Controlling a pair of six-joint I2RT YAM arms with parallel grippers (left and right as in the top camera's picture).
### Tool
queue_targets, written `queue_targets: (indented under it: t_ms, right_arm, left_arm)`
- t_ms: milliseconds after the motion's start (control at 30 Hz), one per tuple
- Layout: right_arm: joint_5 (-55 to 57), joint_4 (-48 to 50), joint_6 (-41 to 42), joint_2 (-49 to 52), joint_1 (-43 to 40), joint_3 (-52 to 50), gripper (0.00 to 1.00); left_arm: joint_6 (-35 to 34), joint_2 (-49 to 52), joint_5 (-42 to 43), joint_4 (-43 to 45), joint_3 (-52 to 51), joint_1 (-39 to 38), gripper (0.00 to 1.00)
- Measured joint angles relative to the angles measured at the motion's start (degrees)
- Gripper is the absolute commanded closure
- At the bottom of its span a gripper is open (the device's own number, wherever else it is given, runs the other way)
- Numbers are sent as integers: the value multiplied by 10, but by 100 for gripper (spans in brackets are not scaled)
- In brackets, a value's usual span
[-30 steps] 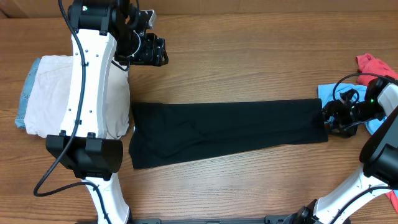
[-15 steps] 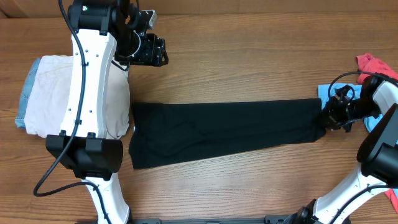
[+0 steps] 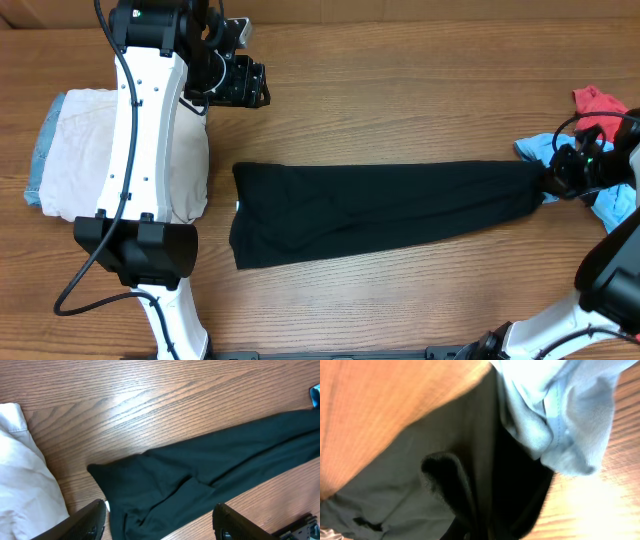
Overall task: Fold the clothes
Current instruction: 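Grasp the band's right end with the right gripper and fold it left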
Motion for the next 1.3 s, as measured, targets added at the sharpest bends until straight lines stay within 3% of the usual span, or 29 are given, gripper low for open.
queue_targets:
  t_ms: [267, 567, 700, 900, 967, 1000, 1300]
  right_arm:
    - [4, -28, 16, -27, 112, 4, 96]
    - [37, -51, 66, -27, 360, 4, 96]
    - [50, -5, 104, -27, 471, -11, 96]
    - [55, 65, 154, -27, 574, -50, 95]
    - [56, 72, 166, -27, 599, -53, 56]
    - [55, 74, 170, -27, 605, -53, 44]
    - [47, 54, 157, -27, 599, -53, 41]
  left_arm:
    - [0, 0, 10, 0, 1, 0, 28]
    - [0, 0, 15, -1, 31, 0, 27]
    - [0, 0, 17, -6, 40, 4, 27]
    - [0, 0, 17, -9, 41, 12, 26]
    - [0, 0, 17, -10, 41, 13, 25]
    - [0, 0, 17, -10, 41, 13, 25]
    - [2, 0, 17, -16, 41, 13, 22]
